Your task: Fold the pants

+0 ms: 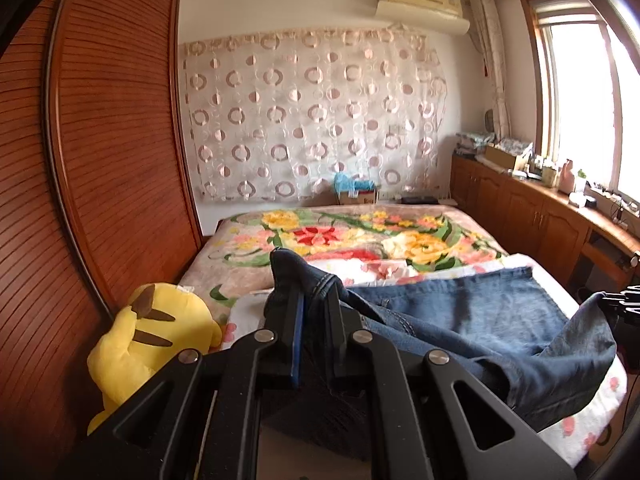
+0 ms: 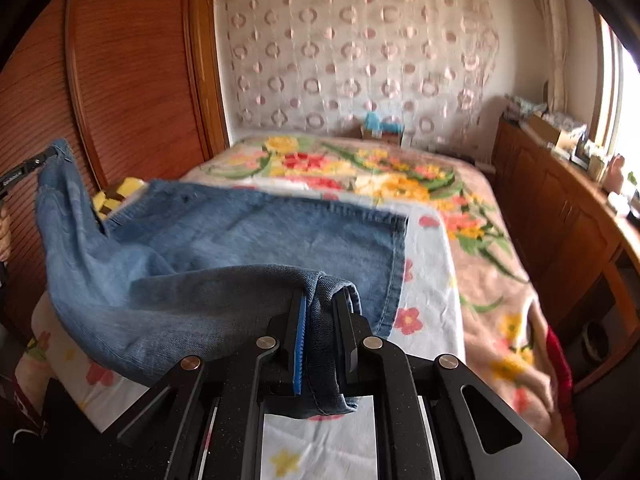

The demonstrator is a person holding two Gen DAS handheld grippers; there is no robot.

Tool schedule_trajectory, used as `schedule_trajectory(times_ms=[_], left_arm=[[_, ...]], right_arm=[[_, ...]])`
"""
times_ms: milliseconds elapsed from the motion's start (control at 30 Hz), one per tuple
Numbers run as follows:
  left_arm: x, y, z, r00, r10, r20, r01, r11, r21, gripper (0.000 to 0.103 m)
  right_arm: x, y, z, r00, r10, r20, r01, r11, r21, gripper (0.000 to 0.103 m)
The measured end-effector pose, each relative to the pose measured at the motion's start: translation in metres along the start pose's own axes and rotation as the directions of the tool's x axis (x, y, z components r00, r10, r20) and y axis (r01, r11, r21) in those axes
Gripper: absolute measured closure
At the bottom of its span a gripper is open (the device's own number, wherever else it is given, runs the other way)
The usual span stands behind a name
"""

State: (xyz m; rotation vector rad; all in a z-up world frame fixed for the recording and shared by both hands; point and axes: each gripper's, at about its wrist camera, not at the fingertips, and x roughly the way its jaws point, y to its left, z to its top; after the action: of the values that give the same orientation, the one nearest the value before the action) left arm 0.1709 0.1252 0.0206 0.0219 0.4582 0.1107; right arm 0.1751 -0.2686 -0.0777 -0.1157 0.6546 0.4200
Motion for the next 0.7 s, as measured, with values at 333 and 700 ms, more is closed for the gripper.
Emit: schedule_trajectory(times_ms=[333,700], left_arm=[[0.049,-0.006,-0.016,0.997,-0.001,-0.083,0.002,1.0,0.011,0.094],[0.08,-0.005,-0.01,0.994,-0.002,-0.111,0.005,0.999,0.032,0.094]], right_arm=[[0.074,-0.01,0.013,0.996,0.034,-0.08,-0.032,0.999,0.029,0.091],[0.076,-0.014,0.023,0.997,0.034,-0.064,-0.031,0.999,0.041,0.087]])
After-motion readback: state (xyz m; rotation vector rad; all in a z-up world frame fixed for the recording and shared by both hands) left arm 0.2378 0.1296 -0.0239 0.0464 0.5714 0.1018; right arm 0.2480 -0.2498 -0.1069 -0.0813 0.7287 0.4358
